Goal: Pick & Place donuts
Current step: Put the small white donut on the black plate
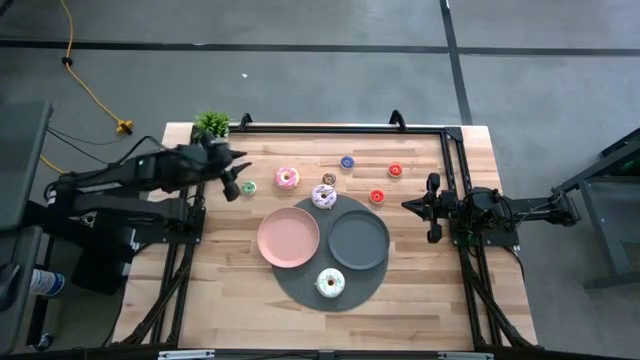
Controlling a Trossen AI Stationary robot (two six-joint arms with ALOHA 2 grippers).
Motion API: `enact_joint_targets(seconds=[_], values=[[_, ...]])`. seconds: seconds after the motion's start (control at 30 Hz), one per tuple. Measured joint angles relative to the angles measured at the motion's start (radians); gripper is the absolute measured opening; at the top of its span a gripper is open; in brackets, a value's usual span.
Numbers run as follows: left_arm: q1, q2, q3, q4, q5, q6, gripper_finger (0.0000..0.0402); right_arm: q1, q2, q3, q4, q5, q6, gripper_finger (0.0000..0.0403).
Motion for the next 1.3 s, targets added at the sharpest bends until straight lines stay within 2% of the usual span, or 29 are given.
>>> enact_joint_targets(seconds=[0.23, 0.37, 0.67, 0.8, 0.9, 1.13, 1.3], values=[[-0.007, 0.188, 0.116, -0.266, 0.019, -0.029, 0.0124, 0.000, 0.000, 0.000, 0.000, 0.000, 0.000, 0.0000], [-0.078, 0.271, 0.123, -0.346, 0.019, -0.101, 0.0124, 0.000, 0.000, 0.000, 0.000, 0.000, 0.000, 0.0000], [-0.321, 0.397, 0.123, -0.568, -0.052, -0.461, 0.0124, 0.000, 0.000, 0.000, 0.000, 0.000, 0.000, 0.0000], [-0.413, 0.462, 0.107, -0.621, -0.115, -0.613, 0.0124, 0.000, 0.000, 0.000, 0.000, 0.000, 0.000, 0.0000], [-0.450, 0.532, 0.081, -0.626, -0.138, -0.654, 0.0124, 0.000, 0.000, 0.000, 0.000, 0.000, 0.000, 0.0000], [-0.451, 0.706, -0.018, -0.639, -0.157, -0.702, 0.0124, 0.000, 0.000, 0.000, 0.001, 0.000, 0.000, 0.0000], [-0.451, 0.845, -0.015, -0.643, -0.172, -0.717, 0.0124, 0.000, 0.000, 0.000, 0.006, 0.001, 0.000, 0.0000]])
